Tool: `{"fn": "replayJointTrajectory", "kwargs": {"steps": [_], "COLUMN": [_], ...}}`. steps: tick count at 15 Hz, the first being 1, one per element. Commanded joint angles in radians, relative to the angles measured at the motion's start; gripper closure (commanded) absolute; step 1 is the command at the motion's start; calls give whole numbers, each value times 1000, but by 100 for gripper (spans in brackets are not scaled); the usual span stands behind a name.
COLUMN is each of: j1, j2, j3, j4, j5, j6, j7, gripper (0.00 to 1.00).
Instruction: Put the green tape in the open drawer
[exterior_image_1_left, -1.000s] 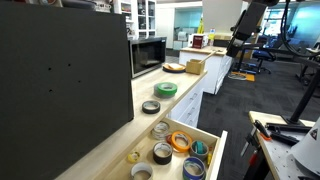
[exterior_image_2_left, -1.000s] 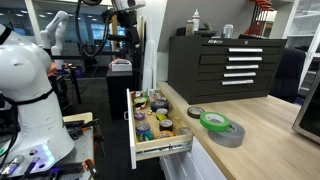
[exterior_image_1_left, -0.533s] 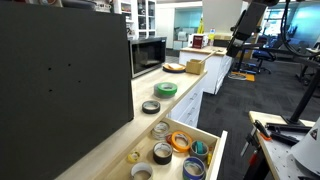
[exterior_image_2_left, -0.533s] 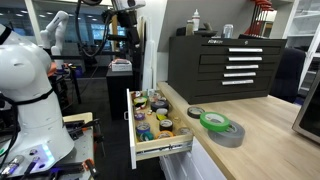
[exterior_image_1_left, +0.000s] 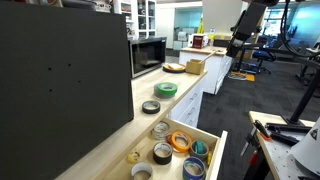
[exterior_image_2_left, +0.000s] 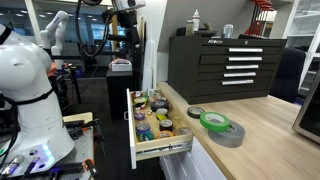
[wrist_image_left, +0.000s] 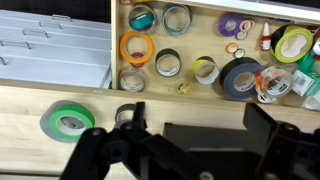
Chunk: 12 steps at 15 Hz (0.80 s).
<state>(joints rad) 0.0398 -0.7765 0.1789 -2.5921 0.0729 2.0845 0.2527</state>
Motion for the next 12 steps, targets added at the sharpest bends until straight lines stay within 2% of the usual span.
{"fn": "replayJointTrajectory", "kwargs": {"steps": [1,5,12], "j1": [4,-9,-57], "j2": [1,70,284], "j3": [-4,-22,-106], "j4": [1,24,132], "j5": [-4,-3,-18], "j6": [-1,5,4], "j7": [3,-10,-48], "gripper": [0,0,0]}}
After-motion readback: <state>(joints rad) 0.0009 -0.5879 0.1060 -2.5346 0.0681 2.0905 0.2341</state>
